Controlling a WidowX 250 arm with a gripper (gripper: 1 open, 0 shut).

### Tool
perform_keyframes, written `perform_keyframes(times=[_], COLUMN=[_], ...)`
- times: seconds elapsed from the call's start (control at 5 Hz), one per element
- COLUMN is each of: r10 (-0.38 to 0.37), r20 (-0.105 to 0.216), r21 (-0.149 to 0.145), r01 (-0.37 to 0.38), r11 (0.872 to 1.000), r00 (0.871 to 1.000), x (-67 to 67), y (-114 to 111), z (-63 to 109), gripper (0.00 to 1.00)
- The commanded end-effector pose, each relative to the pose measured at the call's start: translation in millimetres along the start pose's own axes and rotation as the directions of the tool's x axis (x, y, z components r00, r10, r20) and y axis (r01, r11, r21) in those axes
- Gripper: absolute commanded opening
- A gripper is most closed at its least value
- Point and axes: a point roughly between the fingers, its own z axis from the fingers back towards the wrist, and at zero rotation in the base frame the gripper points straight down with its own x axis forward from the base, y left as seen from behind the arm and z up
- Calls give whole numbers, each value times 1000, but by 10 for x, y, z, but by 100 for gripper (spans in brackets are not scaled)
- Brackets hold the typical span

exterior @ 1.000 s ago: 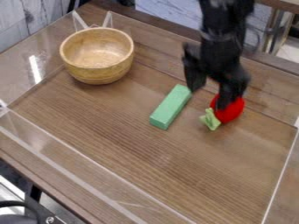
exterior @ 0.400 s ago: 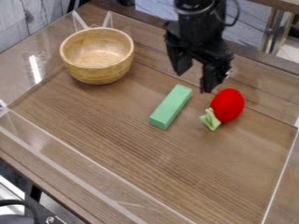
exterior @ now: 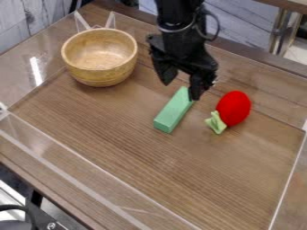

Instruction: Move the red fruit to the right

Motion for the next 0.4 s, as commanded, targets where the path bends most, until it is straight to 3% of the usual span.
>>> perform_keyframes(times=[0.0,0.2], r10=[15,15], r20=[52,53], r21=[6,-1], r01=[-15,-15], r11=[1000,1000], r00=[999,998], x=[119,165], y=[161,275], z=[60,58], gripper=[100,100])
